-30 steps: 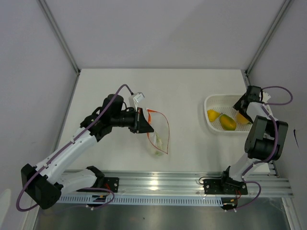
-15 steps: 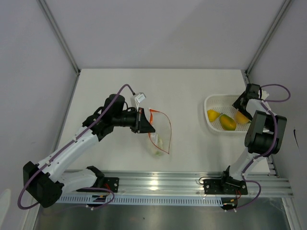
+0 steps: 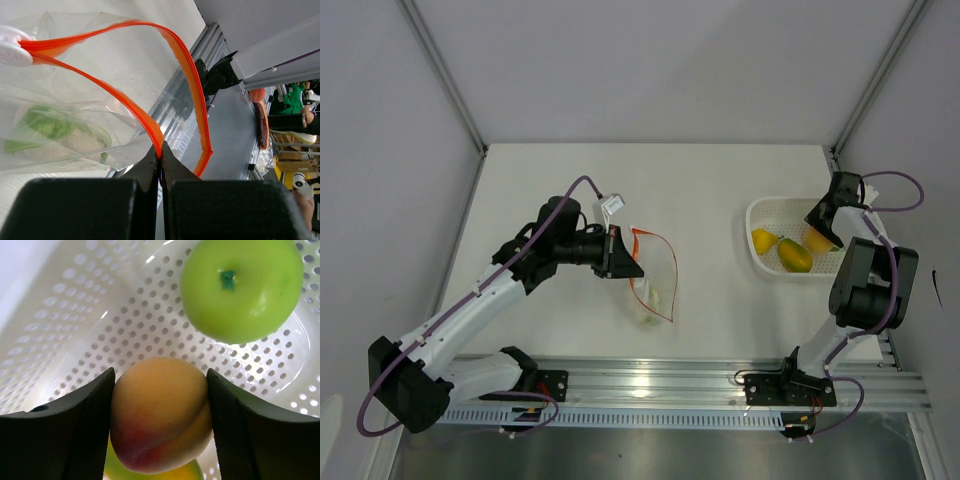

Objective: Place the food in the zip-top bag and seal the zipper
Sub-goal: Pick up the fake fruit from the bin, then place the fake fruit in the zipper food storage bag.

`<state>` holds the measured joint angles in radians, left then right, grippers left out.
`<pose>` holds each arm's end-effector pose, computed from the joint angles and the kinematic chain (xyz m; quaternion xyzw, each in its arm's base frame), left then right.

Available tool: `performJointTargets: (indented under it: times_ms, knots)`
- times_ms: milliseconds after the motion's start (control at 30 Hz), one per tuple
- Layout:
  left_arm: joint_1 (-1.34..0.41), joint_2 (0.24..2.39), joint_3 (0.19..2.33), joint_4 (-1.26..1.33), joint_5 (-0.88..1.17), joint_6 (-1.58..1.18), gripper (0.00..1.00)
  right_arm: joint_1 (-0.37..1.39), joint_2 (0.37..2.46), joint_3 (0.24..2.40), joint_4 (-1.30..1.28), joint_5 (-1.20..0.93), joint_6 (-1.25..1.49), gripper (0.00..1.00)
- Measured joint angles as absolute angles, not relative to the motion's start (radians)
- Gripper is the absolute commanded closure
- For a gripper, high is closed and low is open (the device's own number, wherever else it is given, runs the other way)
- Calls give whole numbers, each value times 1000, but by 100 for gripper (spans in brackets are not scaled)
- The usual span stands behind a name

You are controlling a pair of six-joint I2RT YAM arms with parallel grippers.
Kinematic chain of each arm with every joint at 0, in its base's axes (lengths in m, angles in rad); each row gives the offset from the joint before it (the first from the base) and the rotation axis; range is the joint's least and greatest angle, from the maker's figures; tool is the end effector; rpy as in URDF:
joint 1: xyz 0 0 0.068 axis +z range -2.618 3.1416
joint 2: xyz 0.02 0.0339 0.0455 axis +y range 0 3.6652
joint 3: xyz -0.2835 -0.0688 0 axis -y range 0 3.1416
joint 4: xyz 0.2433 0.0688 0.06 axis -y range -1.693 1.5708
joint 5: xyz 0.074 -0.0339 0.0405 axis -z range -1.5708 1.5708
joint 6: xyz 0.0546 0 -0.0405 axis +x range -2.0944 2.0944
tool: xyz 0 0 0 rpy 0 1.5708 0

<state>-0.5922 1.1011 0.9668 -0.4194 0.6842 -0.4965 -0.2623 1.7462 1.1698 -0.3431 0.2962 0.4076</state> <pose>0.1797 -0.1625 0.3320 0.2025 0.8141 -0.4882 0.2407 0.3655 -0.1146 0.2100 0.3526 0.8695 -0.1165 0.3257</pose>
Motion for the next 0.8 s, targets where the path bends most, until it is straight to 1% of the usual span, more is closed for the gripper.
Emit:
performJointTargets:
  times_ms: [167,300,400,500,567,667,800]
  knots:
    - [-592,1101,967,-419,684,-497,99,-223,1605,1166,-384,257,408,87]
    - [-592,1101,968,-419,684,-497,99,-118,1430,1166,-414,180,416,85]
    - [-592,1101,969,-419,684,-496,99,37,1300,1165,-416,111,422,84]
    - [-592,1101,969,-419,684,-497,99,253,1178,1167,-395,14,422,84]
    - [-592,1101,969,-420,683,-496,99,356,1126,1168,-373,-49,422,84]
    - [-592,1100,970,-422,680,-497,99,503,1088,1182,-347,-118,416,84]
    - [-592,1099,985,-437,666,-496,100,694,1110,1198,-315,-182,382,83]
